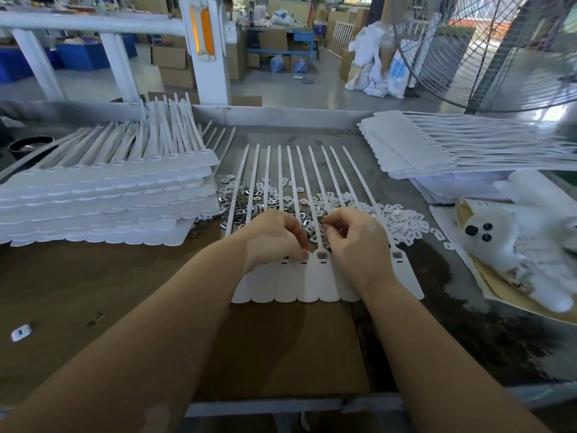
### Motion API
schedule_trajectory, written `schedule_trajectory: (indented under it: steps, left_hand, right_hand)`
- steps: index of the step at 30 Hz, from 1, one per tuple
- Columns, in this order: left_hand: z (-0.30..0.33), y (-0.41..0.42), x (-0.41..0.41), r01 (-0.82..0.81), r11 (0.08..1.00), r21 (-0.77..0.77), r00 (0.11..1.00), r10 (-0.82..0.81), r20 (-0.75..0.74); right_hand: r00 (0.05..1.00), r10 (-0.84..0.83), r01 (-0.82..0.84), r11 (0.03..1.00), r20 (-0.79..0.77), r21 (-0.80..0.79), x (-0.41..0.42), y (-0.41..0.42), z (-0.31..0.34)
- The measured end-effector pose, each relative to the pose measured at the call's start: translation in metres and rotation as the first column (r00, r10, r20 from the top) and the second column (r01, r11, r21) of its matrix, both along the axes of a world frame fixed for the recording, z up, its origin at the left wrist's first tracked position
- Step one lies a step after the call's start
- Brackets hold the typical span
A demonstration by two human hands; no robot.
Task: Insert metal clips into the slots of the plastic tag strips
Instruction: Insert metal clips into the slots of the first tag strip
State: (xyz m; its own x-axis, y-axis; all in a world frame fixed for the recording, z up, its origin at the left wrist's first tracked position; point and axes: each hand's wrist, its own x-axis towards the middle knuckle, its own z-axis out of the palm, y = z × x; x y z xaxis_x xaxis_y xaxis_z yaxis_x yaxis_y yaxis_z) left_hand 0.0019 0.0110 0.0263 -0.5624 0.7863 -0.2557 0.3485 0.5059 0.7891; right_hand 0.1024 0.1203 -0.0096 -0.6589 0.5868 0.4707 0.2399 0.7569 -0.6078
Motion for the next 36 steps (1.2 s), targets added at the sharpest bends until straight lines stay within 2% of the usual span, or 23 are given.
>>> schedule_trajectory:
  steps: [4, 12, 14, 17, 19, 21, 30, 36]
  left_hand:
    - [0.000, 0.005, 0.001, -0.017, 0.999, -0.032, 1.000, 0.018, 0.001]
    - [-0.006, 0.004, 0.001, -0.041, 0.999, 0.012, 0.998, 0.041, 0.051]
    - [-0.009, 0.006, 0.004, -0.092, 0.996, -0.016, 0.995, 0.091, -0.028]
    - [-0.016, 0.007, 0.009, -0.127, 0.992, -0.016, 0.951, 0.117, -0.288]
    - [-0.023, 0.006, 0.011, -0.105, 0.994, 0.019, 0.896, 0.103, -0.431]
    - [-0.030, 0.005, 0.012, -0.091, 0.995, 0.049, 0.856, 0.104, -0.507]
    - [-0.038, 0.006, 0.012, -0.090, 0.992, 0.088, 0.800, 0.125, -0.587]
    - [-0.040, 0.006, 0.012, -0.091, 0.990, 0.106, 0.796, 0.137, -0.589]
  right_hand:
    - [1.000, -0.001, 0.001, 1.000, 0.004, -0.012, -0.002, 0.001, -0.001]
    - [0.999, -0.021, 0.017, 0.997, -0.048, -0.075, 0.000, 0.000, 0.000]
    - [0.995, -0.072, 0.064, 0.993, -0.075, -0.096, 0.000, 0.001, 0.000]
    - [0.992, -0.121, 0.116, 0.988, -0.043, -0.101, 0.001, 0.004, 0.001]
    - [0.993, -0.113, 0.115, 0.992, 0.039, -0.045, -0.001, 0.005, 0.001]
    - [0.983, -0.114, 0.111, 0.993, 0.141, 0.030, -0.003, 0.006, 0.002]
    - [0.901, -0.100, 0.052, 0.991, 0.423, 0.125, -0.025, 0.013, 0.014]
    - [0.949, -0.103, 0.070, 0.990, 0.298, 0.120, -0.024, 0.012, 0.011]
